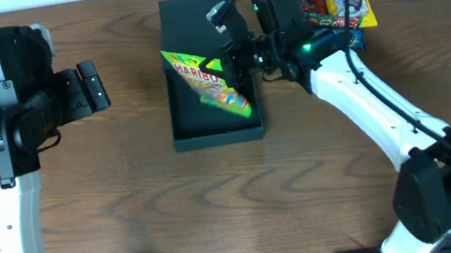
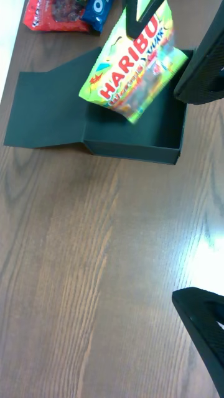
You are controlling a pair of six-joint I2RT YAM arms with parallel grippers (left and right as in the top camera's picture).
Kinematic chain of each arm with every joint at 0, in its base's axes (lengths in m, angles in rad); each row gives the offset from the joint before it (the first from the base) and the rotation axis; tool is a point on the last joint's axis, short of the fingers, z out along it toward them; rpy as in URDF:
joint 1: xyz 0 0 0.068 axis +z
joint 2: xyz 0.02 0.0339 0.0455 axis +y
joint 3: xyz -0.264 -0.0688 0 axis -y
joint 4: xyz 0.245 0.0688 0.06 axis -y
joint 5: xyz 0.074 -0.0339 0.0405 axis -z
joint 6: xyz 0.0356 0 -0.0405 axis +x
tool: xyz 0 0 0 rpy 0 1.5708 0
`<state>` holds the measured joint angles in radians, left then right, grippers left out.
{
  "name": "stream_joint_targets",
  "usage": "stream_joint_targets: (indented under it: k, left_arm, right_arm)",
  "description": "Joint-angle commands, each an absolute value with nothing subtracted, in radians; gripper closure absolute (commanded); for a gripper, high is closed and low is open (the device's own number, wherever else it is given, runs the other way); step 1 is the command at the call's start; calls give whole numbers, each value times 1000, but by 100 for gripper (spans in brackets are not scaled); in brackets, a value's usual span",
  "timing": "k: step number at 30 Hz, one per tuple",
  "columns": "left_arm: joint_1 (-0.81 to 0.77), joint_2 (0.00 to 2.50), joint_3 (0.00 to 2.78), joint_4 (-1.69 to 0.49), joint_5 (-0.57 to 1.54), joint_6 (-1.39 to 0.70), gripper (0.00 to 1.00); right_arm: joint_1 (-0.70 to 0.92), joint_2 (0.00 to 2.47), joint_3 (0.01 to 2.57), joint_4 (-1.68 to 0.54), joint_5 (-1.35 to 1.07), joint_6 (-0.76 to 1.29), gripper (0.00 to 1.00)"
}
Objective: Pack container
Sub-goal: 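Carry the Haribo bag left and lower it into the box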
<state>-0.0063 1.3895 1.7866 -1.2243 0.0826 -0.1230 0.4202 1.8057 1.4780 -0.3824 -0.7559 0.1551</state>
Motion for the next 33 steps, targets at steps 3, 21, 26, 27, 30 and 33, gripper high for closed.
stream_joint_targets:
  k: [3,21,26,27,30,33]
  left_arm:
    - [0,1387,1810,-1226,78,-120,5]
    - [0,1387,1810,-1226,78,-120,5]
    - [0,1387,1810,-1226,78,-120,5]
    - [0,1387,1810,-1226,78,-120,5]
    - [0,1387,1810,-1226,78,-120,5]
    - [0,1387,1810,-1226,78,-120,5]
  right_arm:
    - [432,1802,1505,-352,-955,131,99]
    - [431,1954,1504,-334,-950,146,92]
    - [405,1974,1516,-319,-648,295,1]
    - [400,1967,1531,-321,-640,300,1]
    - [388,1924,1625,-384,-580,287,1]
    - [399,1903,1716,-502,-472,234,1]
